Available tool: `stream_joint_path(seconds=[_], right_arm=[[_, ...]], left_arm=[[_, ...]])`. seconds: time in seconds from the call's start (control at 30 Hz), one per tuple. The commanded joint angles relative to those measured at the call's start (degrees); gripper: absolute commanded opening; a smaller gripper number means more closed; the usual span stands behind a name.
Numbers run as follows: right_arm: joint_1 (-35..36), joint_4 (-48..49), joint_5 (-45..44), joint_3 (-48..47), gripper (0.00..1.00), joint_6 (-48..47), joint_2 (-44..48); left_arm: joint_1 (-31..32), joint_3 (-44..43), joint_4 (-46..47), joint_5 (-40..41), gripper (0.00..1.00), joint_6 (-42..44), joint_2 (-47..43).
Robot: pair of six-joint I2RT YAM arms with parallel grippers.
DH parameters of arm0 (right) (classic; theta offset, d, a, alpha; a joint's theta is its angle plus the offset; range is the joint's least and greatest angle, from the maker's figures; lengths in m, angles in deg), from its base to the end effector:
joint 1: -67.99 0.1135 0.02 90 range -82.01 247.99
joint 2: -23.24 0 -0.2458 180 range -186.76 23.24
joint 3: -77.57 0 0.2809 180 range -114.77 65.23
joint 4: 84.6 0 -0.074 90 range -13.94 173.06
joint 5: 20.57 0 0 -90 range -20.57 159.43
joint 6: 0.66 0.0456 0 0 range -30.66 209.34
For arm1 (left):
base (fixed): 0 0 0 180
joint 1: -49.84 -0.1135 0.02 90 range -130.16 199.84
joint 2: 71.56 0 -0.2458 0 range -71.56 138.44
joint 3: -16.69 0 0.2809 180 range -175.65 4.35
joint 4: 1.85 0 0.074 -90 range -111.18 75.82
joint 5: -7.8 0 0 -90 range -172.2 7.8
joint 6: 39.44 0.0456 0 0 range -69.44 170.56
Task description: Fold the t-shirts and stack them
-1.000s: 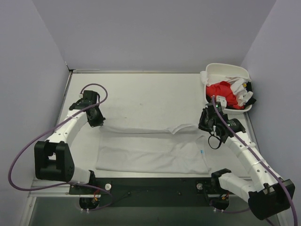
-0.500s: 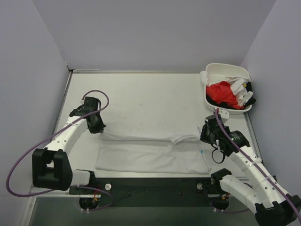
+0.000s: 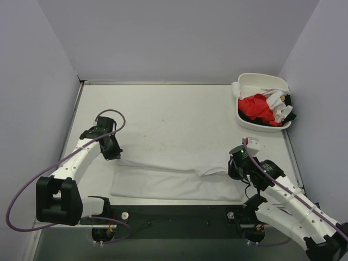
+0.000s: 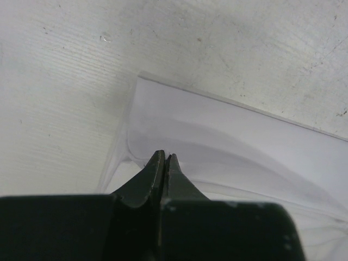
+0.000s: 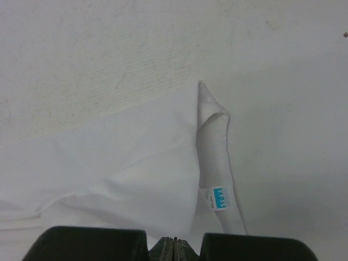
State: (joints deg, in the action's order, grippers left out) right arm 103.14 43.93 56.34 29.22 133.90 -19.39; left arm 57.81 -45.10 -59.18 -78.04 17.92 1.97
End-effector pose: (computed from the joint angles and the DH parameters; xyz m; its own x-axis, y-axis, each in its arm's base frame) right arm 0.1705 0.1074 0.2231 -0.7201 0.3288 -0.6110 0.1035 0.9216 0.3740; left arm 0.2659 -0.0339 0.1805 -0.8397 -0.4256 -0.3374 -0.4041 0.9046 -0.1356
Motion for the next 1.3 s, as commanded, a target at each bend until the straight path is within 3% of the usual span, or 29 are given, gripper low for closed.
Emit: stream_joint_path(seconds=[0.0,0.7,0.73,0.77,0.8,0.83,0.87,0.93,0.97,1.13,1.27], right_arm=[[3.6,-4.5,-4.1,1.1,0.00,5.2,0.3],[26.3,-15.1,-14.2,2.3,0.00,27.0,-7.2],[27.1,-15.7,-14.9,2.3,0.03,28.0,-7.5],[27.4,-16.1,-15.2,2.2,0.23,28.6,-8.3],[27.8,-16.5,-15.6,1.7,0.30,29.0,-8.7],[27.9,-17.1,-15.8,1.4,0.37,29.4,-9.0],[28.4,-17.4,-16.4,1.1,0.61,29.4,-9.2],[28.6,-18.5,-17.1,-0.5,0.73,29.4,-9.4],[29.2,-18.9,-17.8,-1.3,0.80,29.2,-9.3],[29.4,-19.8,-21.7,-7.0,0.84,26.1,-10.9],[29.1,-17.4,-25.4,-13.0,0.86,21.6,-18.1]], left_arm=[[0.2,0.8,-1.5,-0.8,0.00,-1.2,-2.3],[-0.3,0.2,-3.7,-0.2,0.02,-3.0,-5.0],[-0.4,0.2,-3.9,-0.1,0.10,-3.0,-5.2],[-0.5,0.3,-4.0,0.0,0.20,-3.0,-5.4],[-0.6,0.3,-4.1,0.1,0.37,-3.0,-5.7],[-0.7,0.3,-4.4,0.1,0.43,-3.0,-6.2],[-0.7,0.1,-4.6,0.0,0.51,-3.0,-6.3],[-0.9,-0.8,-5.5,0.1,0.69,-3.4,-7.1],[-1.0,-1.3,-6.0,0.0,0.70,-3.4,-7.4],[-1.3,-5.0,-6.9,-2.0,0.72,-3.6,-9.8],[-1.2,-6.6,-2.6,-4.2,0.71,-4.4,-8.7]])
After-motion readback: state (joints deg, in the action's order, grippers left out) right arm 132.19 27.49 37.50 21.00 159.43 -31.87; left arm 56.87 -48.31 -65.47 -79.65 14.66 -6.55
